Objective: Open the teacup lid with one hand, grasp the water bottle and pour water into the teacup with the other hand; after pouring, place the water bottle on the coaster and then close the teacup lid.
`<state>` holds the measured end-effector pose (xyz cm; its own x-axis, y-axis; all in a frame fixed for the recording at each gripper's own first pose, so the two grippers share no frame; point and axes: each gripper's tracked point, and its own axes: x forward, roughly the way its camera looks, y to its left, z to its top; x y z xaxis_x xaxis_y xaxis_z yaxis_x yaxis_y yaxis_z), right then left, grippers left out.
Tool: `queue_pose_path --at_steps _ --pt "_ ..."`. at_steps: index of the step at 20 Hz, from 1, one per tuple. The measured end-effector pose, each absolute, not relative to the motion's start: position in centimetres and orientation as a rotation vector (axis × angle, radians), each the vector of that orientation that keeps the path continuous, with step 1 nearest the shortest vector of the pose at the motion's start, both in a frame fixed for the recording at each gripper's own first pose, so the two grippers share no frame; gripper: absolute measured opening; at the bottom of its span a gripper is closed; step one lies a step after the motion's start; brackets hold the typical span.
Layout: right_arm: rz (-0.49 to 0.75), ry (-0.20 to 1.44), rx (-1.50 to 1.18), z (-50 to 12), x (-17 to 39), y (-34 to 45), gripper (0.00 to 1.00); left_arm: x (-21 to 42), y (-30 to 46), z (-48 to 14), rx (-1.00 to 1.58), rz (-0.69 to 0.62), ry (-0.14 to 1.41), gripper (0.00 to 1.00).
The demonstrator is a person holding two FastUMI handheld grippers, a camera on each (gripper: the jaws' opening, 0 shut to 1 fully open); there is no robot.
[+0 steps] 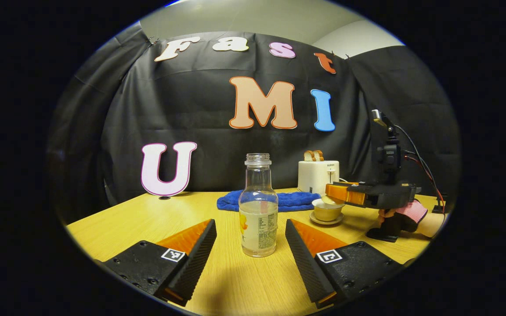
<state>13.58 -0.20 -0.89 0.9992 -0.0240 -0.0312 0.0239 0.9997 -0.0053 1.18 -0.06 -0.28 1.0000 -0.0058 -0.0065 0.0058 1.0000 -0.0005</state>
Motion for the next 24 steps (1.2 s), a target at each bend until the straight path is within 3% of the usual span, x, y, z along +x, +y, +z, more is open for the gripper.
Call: queue_pose_path --at_steps 15,24 --pt "-0.097 0.004 -0.005 0.0 6.1 -3.9 0.28 7.0 -1.3 -0.7 0.015 -0.067 0.033 0.92" --pt "-0.136 -0.003 -0.009 0.2 2.4 -5.5 0.28 9.6 -1.6 -1.6 0.015 -0.092 0.078 0.87"
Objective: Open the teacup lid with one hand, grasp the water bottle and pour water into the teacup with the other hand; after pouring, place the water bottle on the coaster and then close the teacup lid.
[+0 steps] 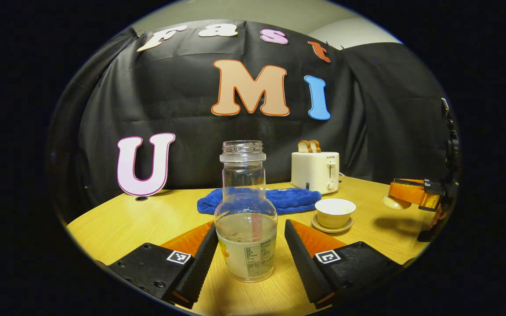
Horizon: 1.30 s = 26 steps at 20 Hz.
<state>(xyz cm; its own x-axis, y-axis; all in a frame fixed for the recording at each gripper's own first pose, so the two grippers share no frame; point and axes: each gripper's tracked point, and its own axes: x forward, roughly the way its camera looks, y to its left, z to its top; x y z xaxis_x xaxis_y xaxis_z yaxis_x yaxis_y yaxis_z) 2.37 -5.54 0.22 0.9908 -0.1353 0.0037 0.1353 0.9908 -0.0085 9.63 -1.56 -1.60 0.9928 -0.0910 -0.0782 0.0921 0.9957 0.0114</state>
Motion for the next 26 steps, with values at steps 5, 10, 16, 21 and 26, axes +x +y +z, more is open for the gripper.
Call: queue_pose_path --at_steps 5,10,16,21,26 --pt "-0.137 -0.003 -0.009 0.2 2.2 -5.6 0.28 10.7 -1.9 -2.4 0.029 -0.118 0.124 0.78" --pt "-0.137 -0.004 -0.009 0.2 2.2 -5.6 0.28 11.1 -2.2 -2.4 0.036 -0.137 0.122 0.72" --pt "-0.137 -0.004 -0.009 0.2 2.3 -5.6 0.28 11.3 -2.4 -2.4 0.05 -0.146 0.127 0.71" --pt "-0.134 -0.003 -0.009 0.2 1.9 -5.7 0.28 11.9 -1.9 -1.8 0.135 -0.115 0.141 0.7" --pt "-0.144 -0.003 -0.009 0.2 1.3 -6.5 0.28 13.4 -0.6 0.5 0.411 -0.039 0.162 0.7"
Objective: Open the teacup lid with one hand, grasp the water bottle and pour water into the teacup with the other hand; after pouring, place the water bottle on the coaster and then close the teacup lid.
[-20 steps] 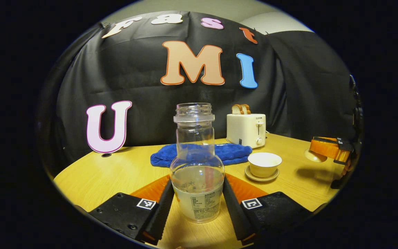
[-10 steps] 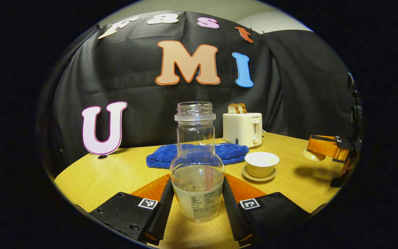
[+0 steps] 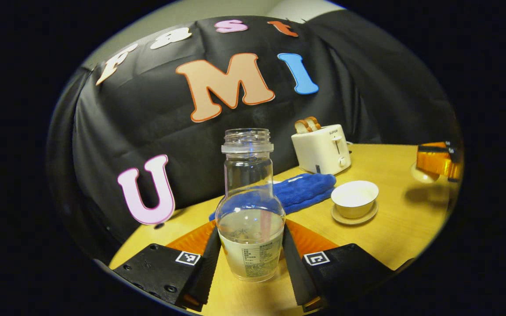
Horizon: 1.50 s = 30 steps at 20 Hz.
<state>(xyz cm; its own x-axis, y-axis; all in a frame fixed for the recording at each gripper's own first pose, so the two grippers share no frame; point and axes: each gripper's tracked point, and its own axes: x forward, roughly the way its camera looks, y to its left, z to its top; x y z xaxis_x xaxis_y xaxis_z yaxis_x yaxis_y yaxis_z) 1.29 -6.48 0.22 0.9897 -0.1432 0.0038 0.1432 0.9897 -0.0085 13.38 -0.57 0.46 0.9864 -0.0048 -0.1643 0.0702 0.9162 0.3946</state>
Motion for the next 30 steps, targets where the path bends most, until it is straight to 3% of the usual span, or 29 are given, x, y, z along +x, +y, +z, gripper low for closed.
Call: queue_pose_path --at_steps 8,12,30 --pt "-0.181 -0.005 -0.01 0.4 -0.3 -9.2 0.28 15.9 -0.2 2.2 0.887 0.035 0.181 0.7" --pt "-0.206 -0.007 -0.011 0.5 -1.1 -10.7 0.28 16.7 -1.7 1.4 1.076 0.002 0.2 0.7" --pt "-0.228 -0.008 -0.013 0.6 -1.8 -12.1 0.28 18.4 -3.3 0.2 1.635 -0.069 0.254 0.69"
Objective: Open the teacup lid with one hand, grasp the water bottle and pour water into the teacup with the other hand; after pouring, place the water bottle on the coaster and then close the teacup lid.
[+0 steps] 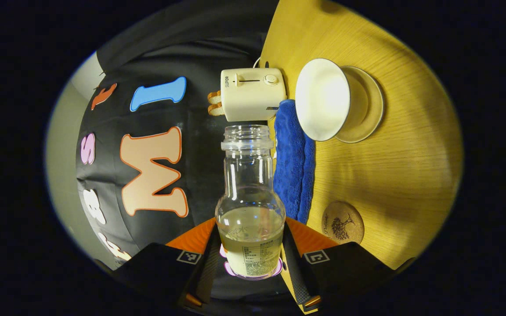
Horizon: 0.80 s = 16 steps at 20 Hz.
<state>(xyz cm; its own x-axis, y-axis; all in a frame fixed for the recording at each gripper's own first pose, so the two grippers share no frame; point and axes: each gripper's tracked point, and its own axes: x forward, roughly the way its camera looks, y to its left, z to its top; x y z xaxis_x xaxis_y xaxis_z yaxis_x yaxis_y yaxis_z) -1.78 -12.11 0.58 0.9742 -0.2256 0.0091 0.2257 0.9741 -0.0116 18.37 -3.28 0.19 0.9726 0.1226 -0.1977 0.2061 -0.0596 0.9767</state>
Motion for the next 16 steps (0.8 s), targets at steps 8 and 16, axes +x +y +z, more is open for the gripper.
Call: queue_pose_path --at_steps 8,16 --pt "-0.235 -0.008 -0.013 0.6 -1.8 -12.3 0.28 18.4 -3.6 0.1 1.738 -0.079 0.25 0.68" --pt "-0.234 -0.008 -0.013 0.7 -1.9 -12.2 0.28 18.4 -4.4 1.0 1.84 -0.086 0.222 0.68"
